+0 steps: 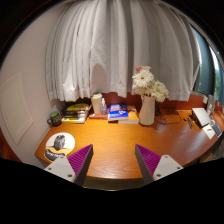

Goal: Arrange mouse

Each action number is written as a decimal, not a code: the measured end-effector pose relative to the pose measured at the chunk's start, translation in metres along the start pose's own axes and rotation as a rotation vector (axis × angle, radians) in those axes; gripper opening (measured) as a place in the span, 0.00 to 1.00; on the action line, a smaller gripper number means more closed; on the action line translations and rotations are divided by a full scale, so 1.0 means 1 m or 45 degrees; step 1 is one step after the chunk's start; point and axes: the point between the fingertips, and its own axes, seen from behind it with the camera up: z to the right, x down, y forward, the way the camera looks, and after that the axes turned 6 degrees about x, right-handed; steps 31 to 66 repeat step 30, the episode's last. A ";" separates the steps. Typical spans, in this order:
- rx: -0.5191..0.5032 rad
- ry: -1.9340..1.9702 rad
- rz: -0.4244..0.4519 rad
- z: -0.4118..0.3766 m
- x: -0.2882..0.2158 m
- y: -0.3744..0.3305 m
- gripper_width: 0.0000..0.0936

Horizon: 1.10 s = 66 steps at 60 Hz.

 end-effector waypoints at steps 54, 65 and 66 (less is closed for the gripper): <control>0.032 0.057 -0.033 0.018 0.018 -0.012 0.90; 0.032 0.057 -0.033 0.018 0.018 -0.012 0.90; 0.032 0.057 -0.033 0.018 0.018 -0.012 0.90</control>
